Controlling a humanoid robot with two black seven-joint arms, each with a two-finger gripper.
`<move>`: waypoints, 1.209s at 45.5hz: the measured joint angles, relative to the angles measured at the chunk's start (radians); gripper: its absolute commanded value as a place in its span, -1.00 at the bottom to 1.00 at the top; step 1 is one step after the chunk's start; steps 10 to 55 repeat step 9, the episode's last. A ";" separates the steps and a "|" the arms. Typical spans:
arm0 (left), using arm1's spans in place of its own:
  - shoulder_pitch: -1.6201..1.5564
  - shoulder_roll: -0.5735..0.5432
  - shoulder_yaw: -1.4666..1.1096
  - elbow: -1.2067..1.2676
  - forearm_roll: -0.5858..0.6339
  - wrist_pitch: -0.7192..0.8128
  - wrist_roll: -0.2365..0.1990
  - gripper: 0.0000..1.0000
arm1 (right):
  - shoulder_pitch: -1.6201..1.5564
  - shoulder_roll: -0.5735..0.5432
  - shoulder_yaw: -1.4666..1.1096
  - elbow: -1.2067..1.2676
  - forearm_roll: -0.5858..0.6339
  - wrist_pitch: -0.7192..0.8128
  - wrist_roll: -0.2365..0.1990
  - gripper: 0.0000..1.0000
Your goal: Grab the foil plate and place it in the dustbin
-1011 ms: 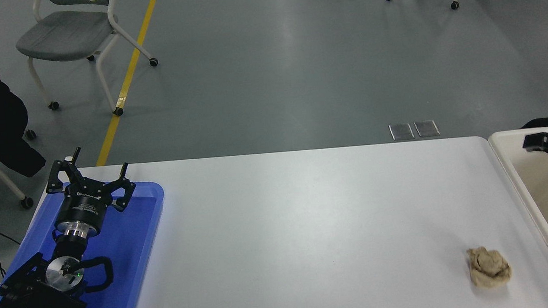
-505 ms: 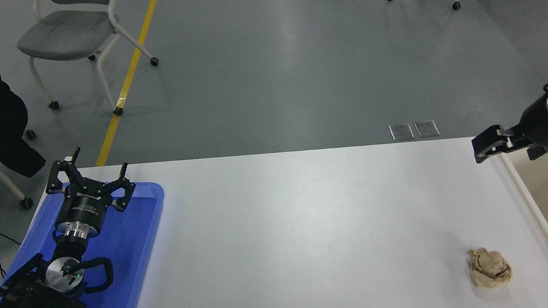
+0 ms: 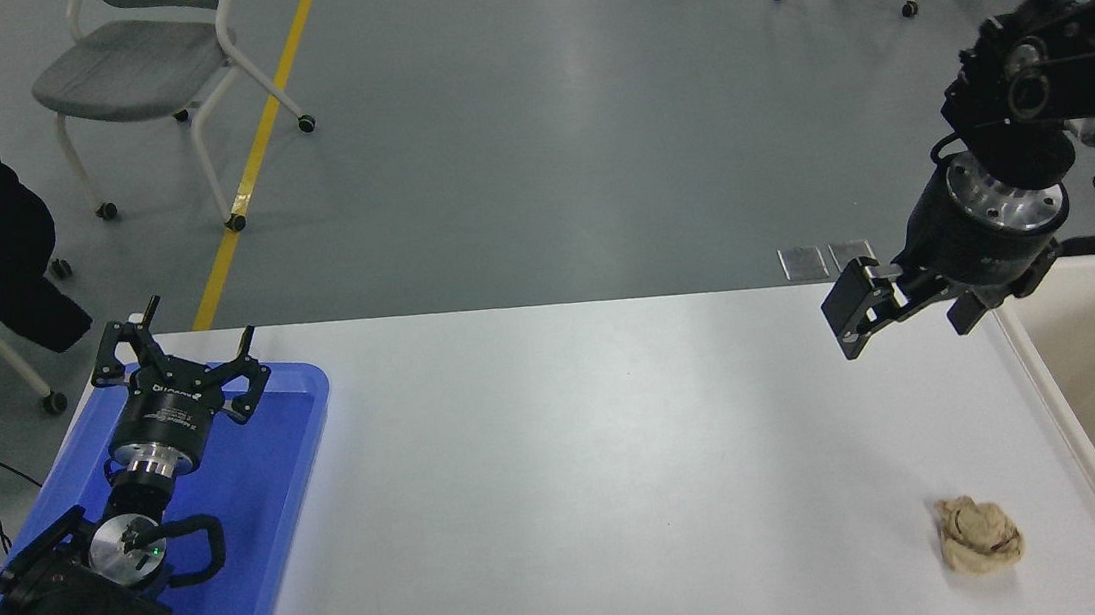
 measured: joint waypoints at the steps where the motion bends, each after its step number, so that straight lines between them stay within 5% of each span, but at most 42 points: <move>1: 0.000 0.000 0.000 0.000 0.000 0.000 0.000 1.00 | 0.004 0.008 -0.003 0.000 0.004 0.001 0.000 1.00; 55: 0.000 0.000 0.000 0.000 0.000 0.000 0.000 1.00 | 0.028 0.041 -0.028 -0.005 0.027 0.003 0.000 1.00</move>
